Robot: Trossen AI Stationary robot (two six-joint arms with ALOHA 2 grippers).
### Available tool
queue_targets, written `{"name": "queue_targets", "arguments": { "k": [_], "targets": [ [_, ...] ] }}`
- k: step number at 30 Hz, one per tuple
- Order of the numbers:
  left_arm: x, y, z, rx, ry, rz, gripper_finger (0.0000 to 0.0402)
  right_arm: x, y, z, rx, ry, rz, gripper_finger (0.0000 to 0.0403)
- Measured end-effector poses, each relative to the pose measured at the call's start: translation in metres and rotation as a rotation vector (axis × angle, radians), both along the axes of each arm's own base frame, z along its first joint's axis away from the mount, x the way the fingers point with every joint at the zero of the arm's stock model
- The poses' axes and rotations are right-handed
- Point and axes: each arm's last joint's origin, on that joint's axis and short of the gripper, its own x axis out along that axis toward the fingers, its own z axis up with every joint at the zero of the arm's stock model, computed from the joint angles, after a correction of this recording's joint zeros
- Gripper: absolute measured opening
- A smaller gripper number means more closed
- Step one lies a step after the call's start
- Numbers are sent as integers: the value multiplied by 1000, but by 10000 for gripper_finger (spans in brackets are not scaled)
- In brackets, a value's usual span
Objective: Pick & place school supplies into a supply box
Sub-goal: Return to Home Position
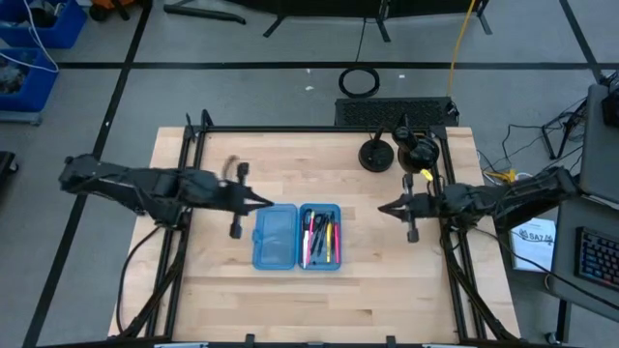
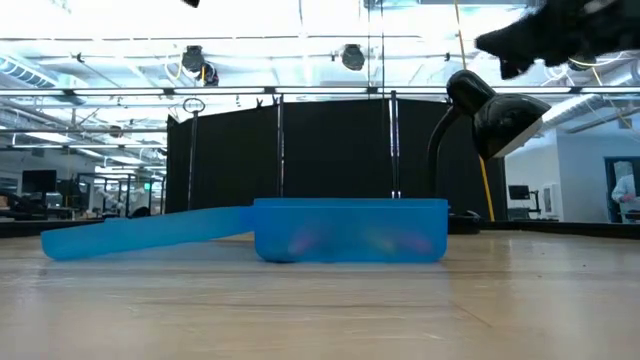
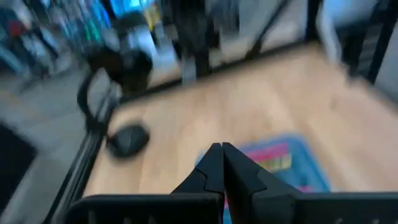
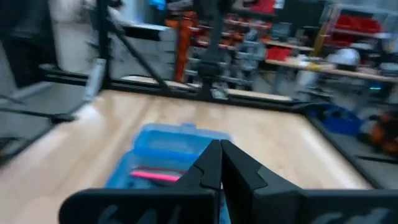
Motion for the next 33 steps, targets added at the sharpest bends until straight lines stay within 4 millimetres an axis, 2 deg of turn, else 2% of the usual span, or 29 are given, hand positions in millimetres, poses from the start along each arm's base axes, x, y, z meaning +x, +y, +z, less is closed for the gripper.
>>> {"name": "queue_targets", "arguments": {
  "k": [5,8,11,14,17,22,27,33],
  "targets": [
    [-27,8,-47,-86,-272,-117,3,-13,-1,-17,64,-57,45,0],
    [-38,17,-73,-121,-328,-83,2,-15,-4,-38,95,-48,-54,0],
    [-47,24,-94,-172,-301,-45,2,-16,-6,-55,119,-58,-101,0],
    [-56,22,-103,-216,-307,-83,2,-16,-6,-52,160,-100,-102,0],
    [-65,17,-106,-212,-340,-120,1,-16,-7,-57,163,-50,-138,0],
    [-77,17,-125,-161,-357,-97,1,-16,-8,-60,113,-21,-155,0],
    [-86,19,-149,-175,-367,-143,1,-16,-3,-59,23,-17,20,0],
    [-94,20,-166,-183,-297,-138,1,-17,-11,-53,0,-84,-99,0]
  ]
}}
